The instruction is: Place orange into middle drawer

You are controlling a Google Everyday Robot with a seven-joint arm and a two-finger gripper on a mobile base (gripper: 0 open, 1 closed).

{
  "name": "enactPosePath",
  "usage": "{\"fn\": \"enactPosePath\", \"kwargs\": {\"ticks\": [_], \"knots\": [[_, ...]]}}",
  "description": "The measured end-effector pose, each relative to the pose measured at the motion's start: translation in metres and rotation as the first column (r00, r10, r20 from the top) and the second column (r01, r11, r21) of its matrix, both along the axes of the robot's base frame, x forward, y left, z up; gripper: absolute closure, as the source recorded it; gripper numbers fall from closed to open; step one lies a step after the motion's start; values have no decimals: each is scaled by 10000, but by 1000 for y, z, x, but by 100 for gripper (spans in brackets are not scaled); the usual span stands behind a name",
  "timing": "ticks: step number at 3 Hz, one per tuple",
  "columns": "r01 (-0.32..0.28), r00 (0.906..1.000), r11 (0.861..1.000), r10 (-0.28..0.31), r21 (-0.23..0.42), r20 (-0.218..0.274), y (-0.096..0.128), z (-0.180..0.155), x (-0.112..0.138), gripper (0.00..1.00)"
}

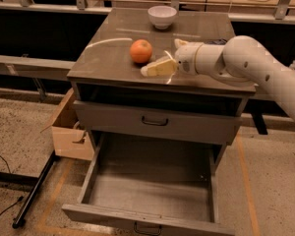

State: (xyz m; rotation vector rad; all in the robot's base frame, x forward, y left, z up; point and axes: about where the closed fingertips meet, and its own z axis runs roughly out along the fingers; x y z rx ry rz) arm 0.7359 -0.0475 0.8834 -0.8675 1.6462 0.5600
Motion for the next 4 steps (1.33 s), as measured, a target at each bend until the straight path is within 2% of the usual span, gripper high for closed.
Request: {"fn": "enactPosePath", "kwargs": {"ticks": [1, 3, 4], "knots": [[-138, 9998, 9997, 136, 187, 128, 32, -9, 20, 0], [-30, 9997, 9990, 19, 437, 252, 66, -29, 61, 0], [-68, 9995, 9986, 52, 521, 316, 76, -35, 77, 18]]}}
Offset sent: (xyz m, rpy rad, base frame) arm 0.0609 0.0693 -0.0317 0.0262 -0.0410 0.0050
